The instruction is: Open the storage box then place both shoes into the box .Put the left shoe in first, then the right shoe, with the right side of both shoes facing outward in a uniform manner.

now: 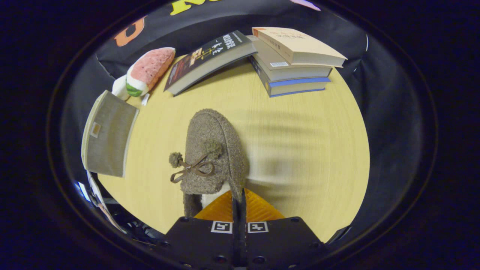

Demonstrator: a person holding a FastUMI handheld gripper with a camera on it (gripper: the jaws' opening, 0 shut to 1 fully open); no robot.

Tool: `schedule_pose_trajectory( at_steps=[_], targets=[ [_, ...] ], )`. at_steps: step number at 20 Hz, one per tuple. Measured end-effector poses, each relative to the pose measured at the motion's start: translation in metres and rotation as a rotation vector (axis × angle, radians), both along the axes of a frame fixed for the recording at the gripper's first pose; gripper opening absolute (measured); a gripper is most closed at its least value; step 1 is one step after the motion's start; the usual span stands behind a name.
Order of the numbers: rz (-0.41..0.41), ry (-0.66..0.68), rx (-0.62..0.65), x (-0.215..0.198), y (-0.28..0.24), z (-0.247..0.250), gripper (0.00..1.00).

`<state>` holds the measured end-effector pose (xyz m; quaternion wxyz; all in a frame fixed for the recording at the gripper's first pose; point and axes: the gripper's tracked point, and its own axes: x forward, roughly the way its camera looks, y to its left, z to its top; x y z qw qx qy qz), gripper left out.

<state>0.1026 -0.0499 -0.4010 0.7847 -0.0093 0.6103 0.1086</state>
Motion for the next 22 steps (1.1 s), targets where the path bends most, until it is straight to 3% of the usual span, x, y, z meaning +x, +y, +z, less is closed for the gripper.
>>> schedule_pose_trajectory(
  at_steps=[6, 12, 19, 22],
  targets=[
    [0.007, -0.054, 0.101, -0.002, 0.077, 0.093, 0.0],
    [0.079, -0.138, 0.201, 0.003, 0.209, 0.156, 0.0],
    [0.106, -0.081, 0.237, -0.017, 0.363, 0.151, 0.0],
    [0.078, -0.027, 0.235, -0.029, 0.409, 0.133, 0.0]
  ],
)
